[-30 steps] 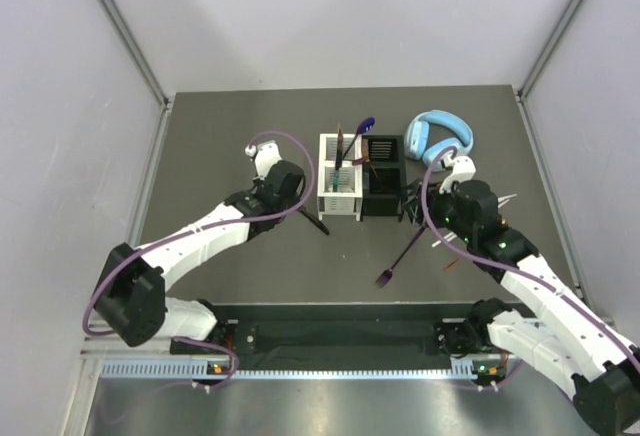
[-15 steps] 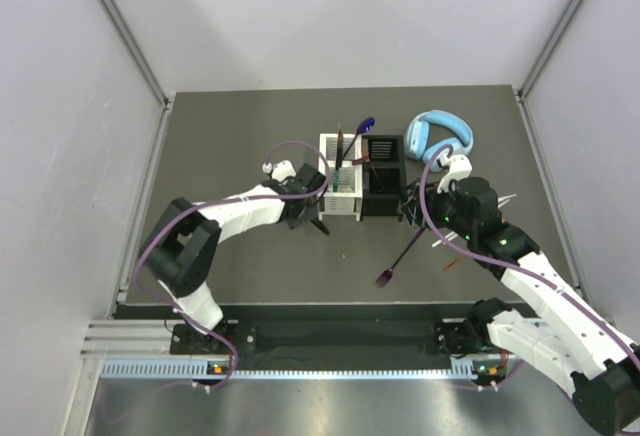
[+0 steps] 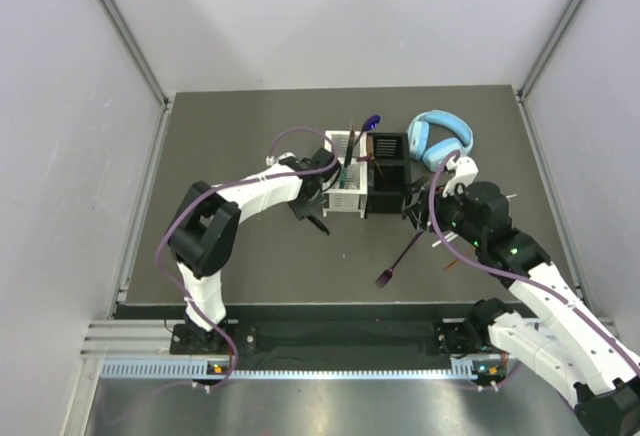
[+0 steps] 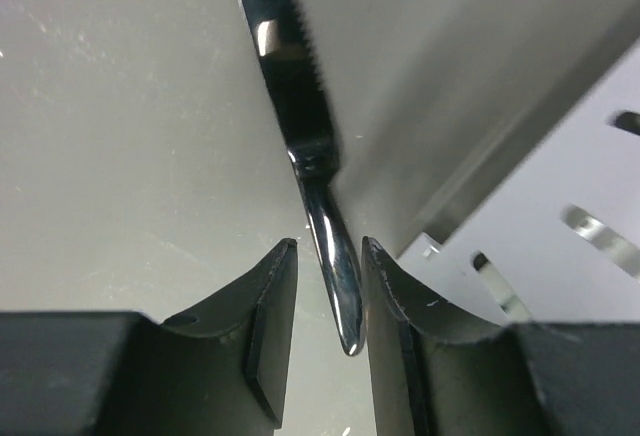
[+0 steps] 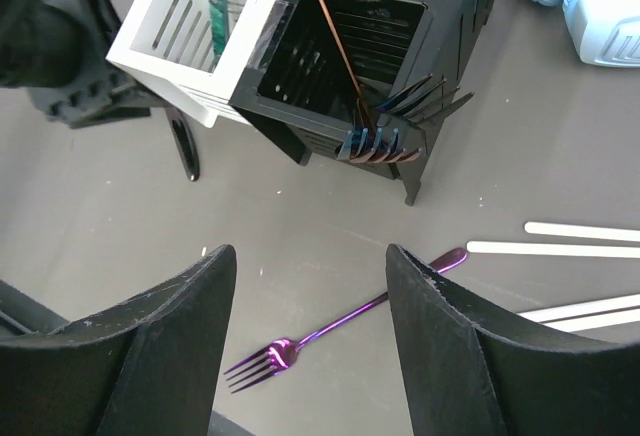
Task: Sort the eating utensils into containers
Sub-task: Move the knife to the center of the board.
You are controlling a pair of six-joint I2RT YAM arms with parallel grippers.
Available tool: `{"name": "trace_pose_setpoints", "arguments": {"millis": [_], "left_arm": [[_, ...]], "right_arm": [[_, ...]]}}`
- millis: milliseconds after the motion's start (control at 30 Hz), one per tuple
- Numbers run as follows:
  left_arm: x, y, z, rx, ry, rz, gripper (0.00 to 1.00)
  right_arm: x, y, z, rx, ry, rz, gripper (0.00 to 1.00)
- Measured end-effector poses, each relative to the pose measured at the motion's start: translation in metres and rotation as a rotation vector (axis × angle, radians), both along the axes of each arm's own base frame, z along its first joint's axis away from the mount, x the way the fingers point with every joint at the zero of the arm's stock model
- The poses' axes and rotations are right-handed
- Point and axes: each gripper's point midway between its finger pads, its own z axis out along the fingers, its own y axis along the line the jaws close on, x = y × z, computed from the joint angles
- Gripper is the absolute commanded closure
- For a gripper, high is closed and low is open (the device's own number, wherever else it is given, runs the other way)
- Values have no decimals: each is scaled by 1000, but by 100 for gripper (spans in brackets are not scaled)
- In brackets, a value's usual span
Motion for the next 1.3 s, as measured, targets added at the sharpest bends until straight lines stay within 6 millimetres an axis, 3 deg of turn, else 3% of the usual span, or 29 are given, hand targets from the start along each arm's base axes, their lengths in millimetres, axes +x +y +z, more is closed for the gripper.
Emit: {"name": "trace_pose_setpoints", "arguments": {"millis": [300, 933, 1300], "left_arm": [[-7, -3, -18, -37, 26, 60, 61], [-2, 4, -21, -39, 17, 89, 60], [4, 18, -25, -36, 18, 125, 61]], "right_arm": [[-3, 0, 3, 8, -7, 9, 38], [-5, 1, 4, 12, -8, 15, 38], [-5, 1, 3, 10, -5, 14, 38]]}}
